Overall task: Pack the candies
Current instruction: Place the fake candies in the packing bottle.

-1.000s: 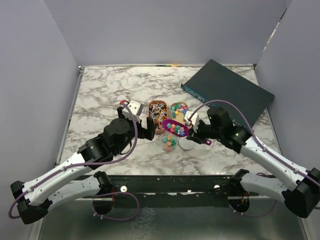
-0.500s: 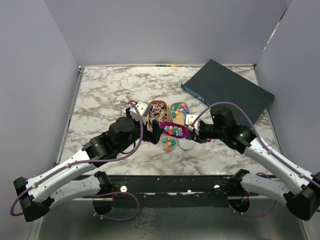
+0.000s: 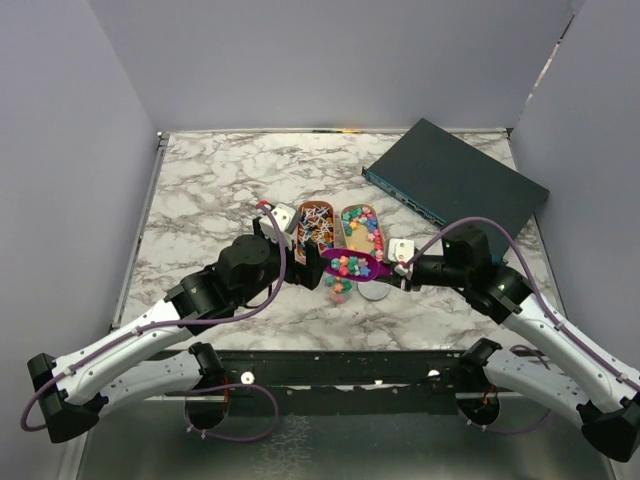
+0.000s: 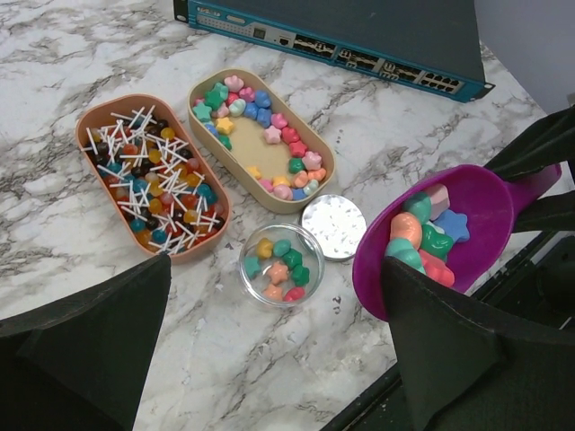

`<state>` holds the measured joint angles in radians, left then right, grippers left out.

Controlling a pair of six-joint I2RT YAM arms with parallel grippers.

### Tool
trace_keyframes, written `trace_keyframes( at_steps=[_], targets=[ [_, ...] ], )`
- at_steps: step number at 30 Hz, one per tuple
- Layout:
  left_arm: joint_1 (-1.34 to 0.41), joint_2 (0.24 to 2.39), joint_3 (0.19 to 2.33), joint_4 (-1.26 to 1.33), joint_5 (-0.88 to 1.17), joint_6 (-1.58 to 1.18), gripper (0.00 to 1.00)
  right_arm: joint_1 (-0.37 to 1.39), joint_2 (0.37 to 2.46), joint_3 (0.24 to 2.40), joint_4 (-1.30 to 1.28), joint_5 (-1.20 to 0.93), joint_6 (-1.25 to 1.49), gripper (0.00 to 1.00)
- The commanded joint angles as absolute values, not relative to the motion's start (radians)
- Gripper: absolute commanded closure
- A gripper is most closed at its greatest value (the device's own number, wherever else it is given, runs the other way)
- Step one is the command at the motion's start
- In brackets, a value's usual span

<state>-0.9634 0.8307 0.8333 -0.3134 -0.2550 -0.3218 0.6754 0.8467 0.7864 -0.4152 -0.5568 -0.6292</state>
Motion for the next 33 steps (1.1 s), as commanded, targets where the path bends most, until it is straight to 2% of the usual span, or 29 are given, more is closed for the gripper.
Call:
trace_keyframes(
  at_steps=[1,17,33],
  targets=[
    [-0.962,0.83,0.819,-0.305,-0.268,-0.329,0.01,0.684,0.792,0.765,-0.309,-0.63,-0.61,0.99],
    [-0.962,0.844,0.811,-0.305,-0.267,-0.326,0.01,0.684,0.672,0.706,-0.095,-0.727,-0.432,0.99],
    [-0.962,0.825,0.822,-0.308,-0.299,-0.317,0.01,0.684,0.794,0.783,-0.485,-0.492,-0.604,0.99]
  ],
)
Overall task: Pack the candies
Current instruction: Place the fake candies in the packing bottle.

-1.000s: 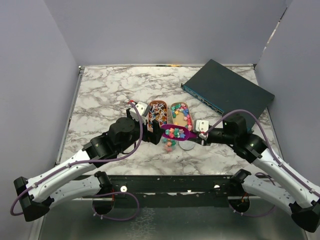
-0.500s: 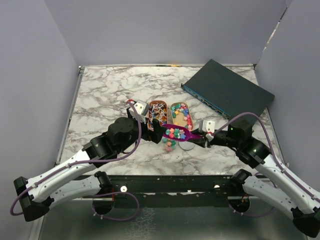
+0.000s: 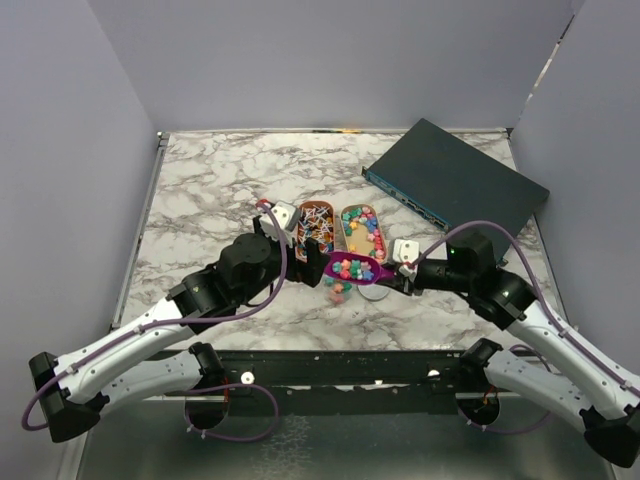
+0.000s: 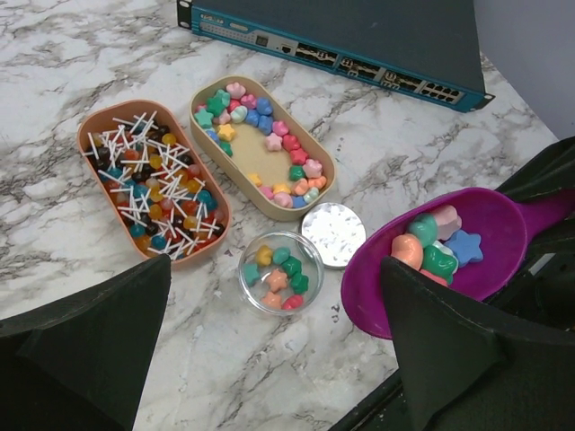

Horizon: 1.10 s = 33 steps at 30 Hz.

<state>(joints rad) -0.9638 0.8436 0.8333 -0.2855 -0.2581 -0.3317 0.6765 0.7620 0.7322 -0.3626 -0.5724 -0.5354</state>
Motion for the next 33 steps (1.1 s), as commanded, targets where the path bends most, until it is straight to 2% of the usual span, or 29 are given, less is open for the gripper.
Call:
trace_keyframes(
  at_steps=[1,13,33],
  targets=[
    [-0.962,0.821,0.822,-0.31,-0.308,-0.315,0.01,0.684,0.808,0.789,-0.507,-0.477,-0.611,0.99],
    [-0.962,0.723,0.783,-0.326,-0.422,-0.263,0.01,0.684,0.955,0.863,-0.738,-0.321,-0.678,0.99],
    [-0.961,0.689,0.71,-0.331,-0.5,-0.191,0.01,0.749,1.192,1.074,-0.928,-0.147,-0.629,0.99]
  ],
)
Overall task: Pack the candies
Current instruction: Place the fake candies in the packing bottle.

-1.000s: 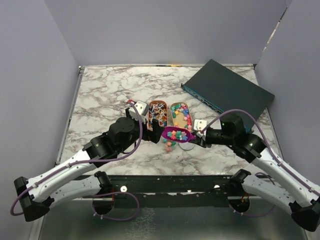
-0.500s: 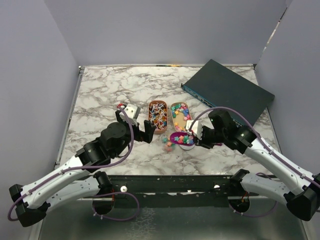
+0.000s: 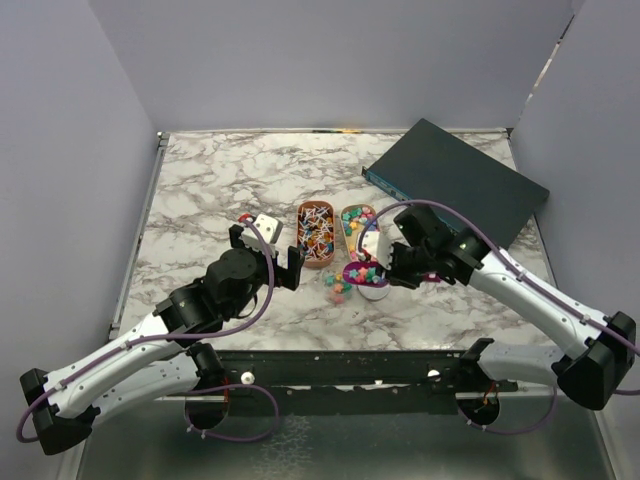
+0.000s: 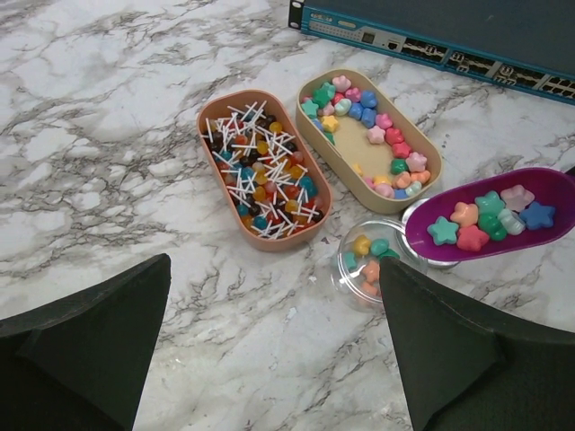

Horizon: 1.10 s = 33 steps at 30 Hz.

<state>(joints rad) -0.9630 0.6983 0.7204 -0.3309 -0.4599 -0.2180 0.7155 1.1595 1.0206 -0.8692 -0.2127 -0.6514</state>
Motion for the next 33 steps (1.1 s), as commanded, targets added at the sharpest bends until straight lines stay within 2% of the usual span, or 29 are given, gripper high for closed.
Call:
trace_keyframes(
  at_steps=[1,14,33],
  targets=[
    [-0.962,0.689,0.71,-0.331,-0.503,-0.187,0.01,0.76,1.205,1.083,-0.934,-0.135,-0.624,0.99],
    [-0.962,0.676,0.71,-0.336,-0.539,-0.174,0.01,0.874,1.399,1.24,-1.063,0.037,-0.56,0.99],
    [-0.961,0.648,0.709,-0.339,-0.543,-0.174,0.01,0.936,1.446,1.396,-1.182,0.212,-0.48,0.99]
  ],
)
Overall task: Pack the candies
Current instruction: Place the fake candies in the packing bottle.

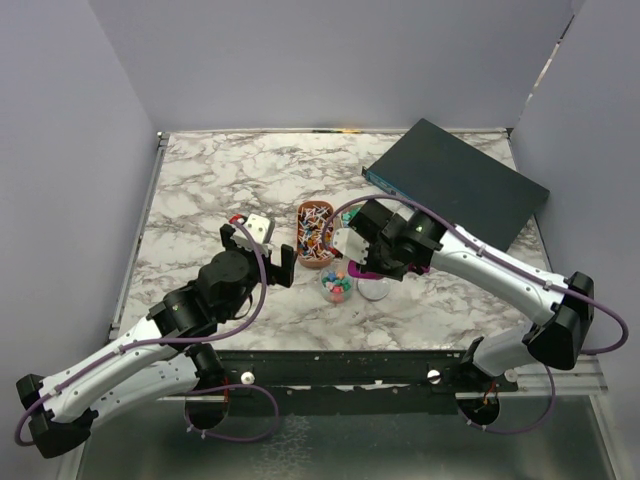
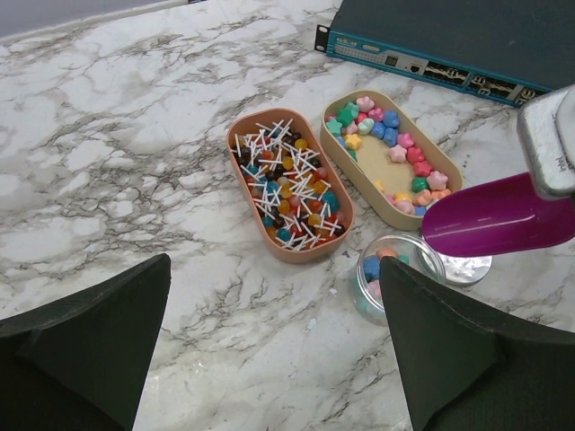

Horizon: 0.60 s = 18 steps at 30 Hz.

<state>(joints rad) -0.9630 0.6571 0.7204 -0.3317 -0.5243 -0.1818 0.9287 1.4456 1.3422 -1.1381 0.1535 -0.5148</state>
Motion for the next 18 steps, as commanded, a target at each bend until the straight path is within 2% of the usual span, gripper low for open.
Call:
trace_keyframes(
  at_steps=[1,9,18],
  targets=[
    [-0.961,0.647,0.71,-0.339,-0.543,-0.174,0.01,0.937,1.441,1.402,-1.176,0.221,-0.465,0.99],
    [-0.961,0.651,0.711,-0.339,-0.547,-0.175,0.01,0.935,1.41,1.41,-1.041,0.256,-0.365,0.99],
    [-0.961,0.657,0.716,-0.352,-0.593,-0.197,0.01,0.907,1.535,1.507,-1.005,0.311,-0.073,0.99]
  ],
)
